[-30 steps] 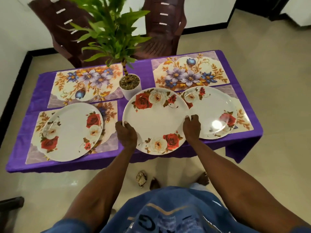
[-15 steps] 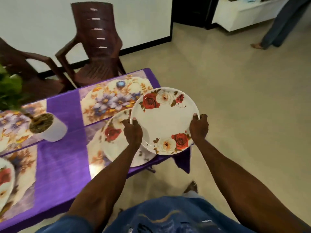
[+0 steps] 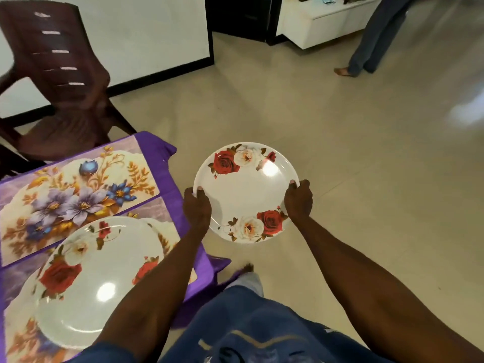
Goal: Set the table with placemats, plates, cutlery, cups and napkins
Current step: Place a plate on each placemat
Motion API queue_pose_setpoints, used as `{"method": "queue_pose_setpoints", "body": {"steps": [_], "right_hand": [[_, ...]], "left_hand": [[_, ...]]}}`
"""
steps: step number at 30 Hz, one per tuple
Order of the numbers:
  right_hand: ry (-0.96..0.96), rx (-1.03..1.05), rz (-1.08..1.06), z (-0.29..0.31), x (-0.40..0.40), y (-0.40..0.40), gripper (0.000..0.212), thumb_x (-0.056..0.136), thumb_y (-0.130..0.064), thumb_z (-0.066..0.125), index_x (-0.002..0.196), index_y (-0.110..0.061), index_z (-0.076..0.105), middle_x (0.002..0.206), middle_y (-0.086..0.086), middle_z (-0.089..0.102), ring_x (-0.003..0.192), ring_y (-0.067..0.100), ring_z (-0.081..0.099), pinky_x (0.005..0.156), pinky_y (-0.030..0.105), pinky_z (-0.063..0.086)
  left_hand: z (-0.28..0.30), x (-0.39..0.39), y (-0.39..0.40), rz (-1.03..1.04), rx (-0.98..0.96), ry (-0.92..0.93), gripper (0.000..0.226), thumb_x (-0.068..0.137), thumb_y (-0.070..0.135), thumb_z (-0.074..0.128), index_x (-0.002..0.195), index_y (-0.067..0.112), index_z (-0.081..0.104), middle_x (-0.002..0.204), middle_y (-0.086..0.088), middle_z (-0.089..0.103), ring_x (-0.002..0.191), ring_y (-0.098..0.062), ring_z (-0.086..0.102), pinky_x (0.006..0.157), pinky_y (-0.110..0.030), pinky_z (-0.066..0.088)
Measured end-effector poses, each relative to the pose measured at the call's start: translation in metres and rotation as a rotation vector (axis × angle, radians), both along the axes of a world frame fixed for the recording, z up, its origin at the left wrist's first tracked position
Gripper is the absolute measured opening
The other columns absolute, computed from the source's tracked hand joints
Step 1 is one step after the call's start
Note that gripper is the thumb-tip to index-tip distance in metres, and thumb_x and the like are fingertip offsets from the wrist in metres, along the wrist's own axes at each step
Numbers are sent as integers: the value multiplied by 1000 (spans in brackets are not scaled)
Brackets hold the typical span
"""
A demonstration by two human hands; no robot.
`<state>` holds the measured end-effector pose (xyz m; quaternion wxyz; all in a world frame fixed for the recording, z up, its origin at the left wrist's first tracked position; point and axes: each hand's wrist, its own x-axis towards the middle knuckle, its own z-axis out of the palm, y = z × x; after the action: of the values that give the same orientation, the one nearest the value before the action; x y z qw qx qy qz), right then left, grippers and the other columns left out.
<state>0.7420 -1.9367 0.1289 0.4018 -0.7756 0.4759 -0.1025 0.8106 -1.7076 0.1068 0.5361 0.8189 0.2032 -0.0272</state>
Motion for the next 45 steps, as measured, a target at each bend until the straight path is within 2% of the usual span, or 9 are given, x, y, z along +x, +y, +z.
{"method": "queue_pose_setpoints", "body": {"steps": [4, 11, 19, 25, 31, 34, 36, 39, 45], "right_hand": [[28, -1, 25, -12, 48, -31, 39, 103, -26, 43, 132, -1, 44, 125, 21, 60, 115, 39, 58, 93, 43, 45], [100, -27, 150, -18, 189, -73, 39, 103, -26, 42, 132, 0, 44, 125, 22, 60, 115, 40, 57, 92, 42, 44], [98, -4, 352, -15, 364, -59, 43, 102, -35, 44, 128, 0, 46, 124, 22, 60, 112, 41, 58, 88, 42, 46], [60, 46, 635, -25, 502, 10, 41, 102, -34, 44, 126, -1, 47, 122, 22, 61, 111, 42, 58, 88, 43, 47], [62, 108, 1018, -32, 636, 99, 39, 101, -35, 45, 123, -3, 50, 121, 20, 62, 110, 39, 58, 87, 40, 45], [88, 115, 1182, -27, 686, 129, 37, 101, -34, 46, 122, -4, 51, 121, 19, 62, 110, 37, 58, 84, 37, 42], [92, 107, 1280, -21, 714, 150, 37, 101, -32, 47, 123, -3, 51, 122, 20, 61, 112, 38, 57, 85, 37, 42], [102, 69, 1491, -13, 747, 203, 37, 101, -30, 47, 125, -2, 50, 125, 22, 59, 115, 40, 55, 91, 41, 43], [93, 74, 1886, -21, 752, 324, 34, 99, -27, 48, 124, -4, 53, 124, 19, 61, 114, 38, 57, 92, 41, 43]], "left_hand": [[-6, 48, -34, 34, 25, 4, 33, 100, 28, 50, 122, 6, 59, 118, -16, 65, 110, -35, 59, 89, -38, 45], [-9, 157, -72, 178, 21, 29, 34, 100, 28, 49, 124, 5, 57, 119, -16, 64, 114, -35, 56, 90, -37, 42], [-4, 269, -58, 399, 78, 10, 34, 102, 28, 47, 120, 3, 59, 118, -17, 63, 113, -36, 54, 90, -36, 39], [0, 340, -7, 682, 116, -16, 33, 101, 33, 48, 114, 5, 59, 111, -13, 65, 103, -32, 58, 80, -30, 37], [-3, 403, 33, 1100, 153, 22, 33, 101, 32, 48, 116, 4, 58, 112, -18, 66, 105, -36, 58, 85, -35, 41], [-1, 427, 44, 1214, 174, 70, 33, 101, 30, 47, 118, 4, 59, 113, -18, 66, 105, -38, 59, 82, -34, 38], [5, 441, 47, 1284, 192, 90, 33, 102, 30, 46, 117, 4, 60, 112, -18, 67, 103, -38, 59, 79, -33, 36], [16, 454, 54, 1505, 182, 129, 31, 101, 28, 47, 116, 4, 60, 110, -19, 67, 101, -38, 60, 79, -35, 38], [7, 440, 89, 1859, 144, 153, 32, 100, 28, 48, 118, 4, 59, 113, -21, 66, 103, -39, 60, 83, -39, 43]]}}
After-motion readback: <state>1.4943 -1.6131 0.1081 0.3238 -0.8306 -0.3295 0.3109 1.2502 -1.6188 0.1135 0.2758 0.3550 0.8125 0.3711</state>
